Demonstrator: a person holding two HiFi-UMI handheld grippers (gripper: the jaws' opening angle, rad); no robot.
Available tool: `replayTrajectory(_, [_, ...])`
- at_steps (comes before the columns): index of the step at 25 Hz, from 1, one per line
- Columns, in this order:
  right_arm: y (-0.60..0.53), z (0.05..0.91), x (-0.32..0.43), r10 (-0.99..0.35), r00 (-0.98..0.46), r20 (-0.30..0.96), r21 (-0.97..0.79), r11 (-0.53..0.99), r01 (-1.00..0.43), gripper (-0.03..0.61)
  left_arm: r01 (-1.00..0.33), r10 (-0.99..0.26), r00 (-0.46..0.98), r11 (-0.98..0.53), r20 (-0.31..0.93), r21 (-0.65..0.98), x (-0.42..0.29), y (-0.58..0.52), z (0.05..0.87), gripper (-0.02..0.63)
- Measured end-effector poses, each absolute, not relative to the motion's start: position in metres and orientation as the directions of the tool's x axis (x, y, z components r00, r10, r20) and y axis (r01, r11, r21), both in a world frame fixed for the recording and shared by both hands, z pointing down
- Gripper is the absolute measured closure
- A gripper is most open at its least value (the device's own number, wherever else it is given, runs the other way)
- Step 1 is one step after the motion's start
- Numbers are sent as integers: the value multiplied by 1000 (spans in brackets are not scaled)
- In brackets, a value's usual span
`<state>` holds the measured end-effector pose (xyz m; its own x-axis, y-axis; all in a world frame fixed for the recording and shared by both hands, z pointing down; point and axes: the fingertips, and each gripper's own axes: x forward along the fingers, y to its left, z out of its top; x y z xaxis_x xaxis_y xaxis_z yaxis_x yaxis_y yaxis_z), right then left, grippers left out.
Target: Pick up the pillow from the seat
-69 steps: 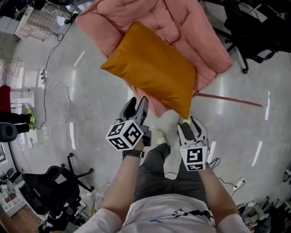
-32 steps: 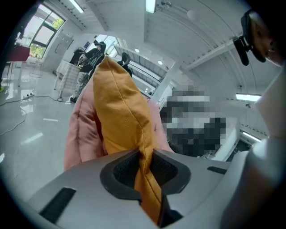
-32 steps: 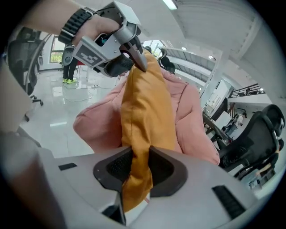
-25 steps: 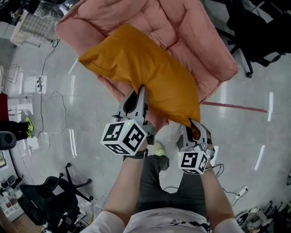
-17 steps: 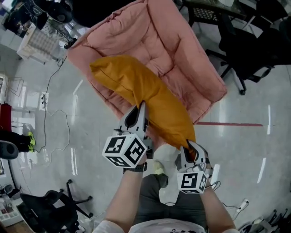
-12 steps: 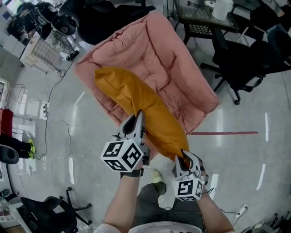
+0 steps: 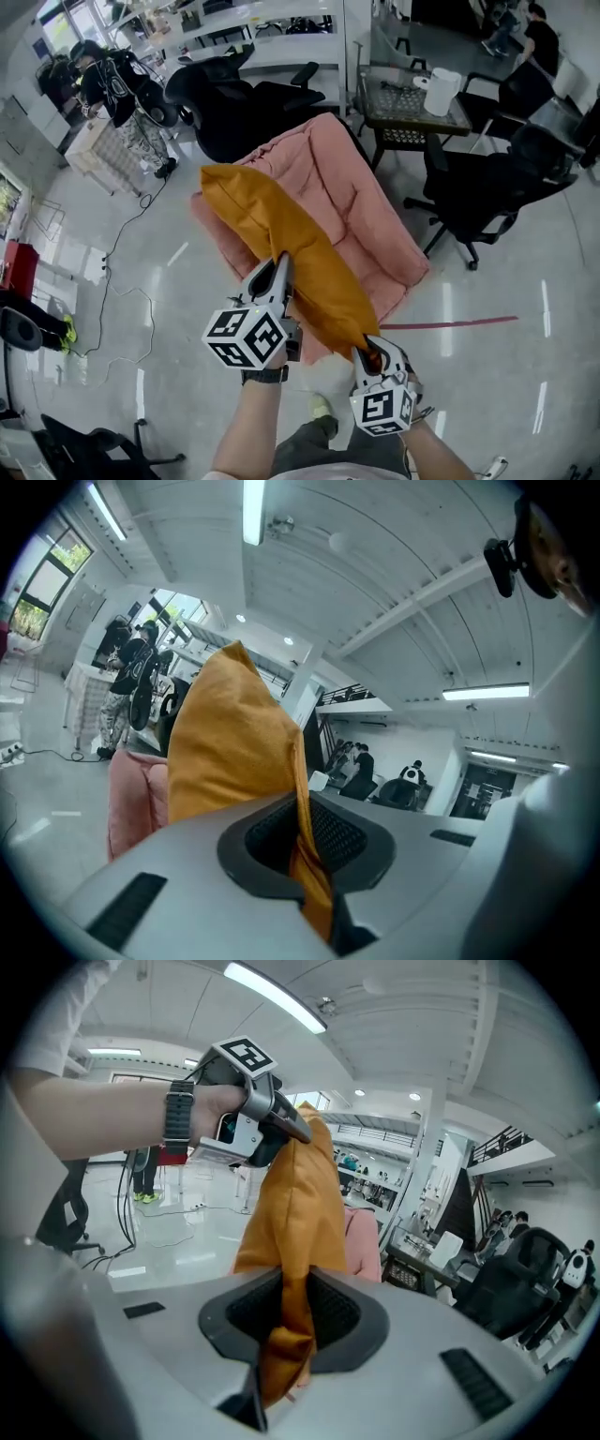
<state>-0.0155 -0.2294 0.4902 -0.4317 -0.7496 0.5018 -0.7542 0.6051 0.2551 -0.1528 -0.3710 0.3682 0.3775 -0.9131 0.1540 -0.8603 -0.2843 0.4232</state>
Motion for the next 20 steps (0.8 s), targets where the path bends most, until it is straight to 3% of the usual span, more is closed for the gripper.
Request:
replayTrajectory(9, [-225,391,-24,-793,-427,435,313,577,-754,503,-848,-919,392,-338,52,409,-160,-358,259,583])
replayTrajectory(20, [-218,325,-22,-822,-425,379,349,552,-757,502,-854,-917,400,-372,-1,363,-158,-344,188,583])
